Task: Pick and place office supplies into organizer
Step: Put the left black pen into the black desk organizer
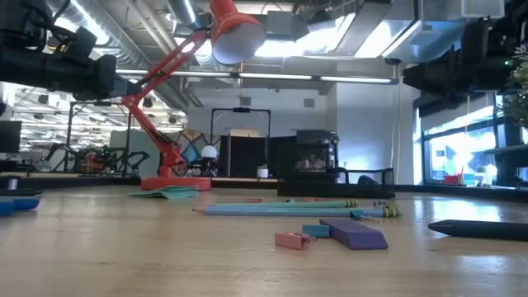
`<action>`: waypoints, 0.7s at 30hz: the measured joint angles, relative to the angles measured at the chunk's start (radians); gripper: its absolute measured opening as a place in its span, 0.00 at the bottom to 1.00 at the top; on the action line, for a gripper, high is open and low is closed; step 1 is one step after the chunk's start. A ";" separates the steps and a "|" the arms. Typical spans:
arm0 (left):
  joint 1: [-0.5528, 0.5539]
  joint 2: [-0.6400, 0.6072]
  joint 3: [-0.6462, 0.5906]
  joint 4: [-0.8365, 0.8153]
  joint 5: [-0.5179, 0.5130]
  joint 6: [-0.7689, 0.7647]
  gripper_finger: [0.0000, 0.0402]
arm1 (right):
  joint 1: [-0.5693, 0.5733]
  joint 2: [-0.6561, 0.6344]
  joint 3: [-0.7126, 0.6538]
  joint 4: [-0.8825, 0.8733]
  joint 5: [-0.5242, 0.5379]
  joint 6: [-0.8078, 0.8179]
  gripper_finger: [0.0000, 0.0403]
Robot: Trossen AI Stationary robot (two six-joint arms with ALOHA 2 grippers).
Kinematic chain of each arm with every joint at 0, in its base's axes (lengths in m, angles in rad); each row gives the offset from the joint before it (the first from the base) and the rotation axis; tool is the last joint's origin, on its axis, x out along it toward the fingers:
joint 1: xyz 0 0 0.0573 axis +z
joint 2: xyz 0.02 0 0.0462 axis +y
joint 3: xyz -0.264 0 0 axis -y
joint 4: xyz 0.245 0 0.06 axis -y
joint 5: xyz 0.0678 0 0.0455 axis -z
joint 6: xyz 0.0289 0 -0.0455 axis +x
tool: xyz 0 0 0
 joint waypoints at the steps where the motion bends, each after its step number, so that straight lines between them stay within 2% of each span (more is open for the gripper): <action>1: 0.000 0.000 0.000 0.002 0.000 0.000 0.08 | 0.000 0.000 0.000 0.000 0.000 0.020 0.31; 21: 0.000 0.000 0.000 0.003 -0.014 0.000 0.08 | 0.000 0.000 0.000 -0.001 0.000 0.006 0.31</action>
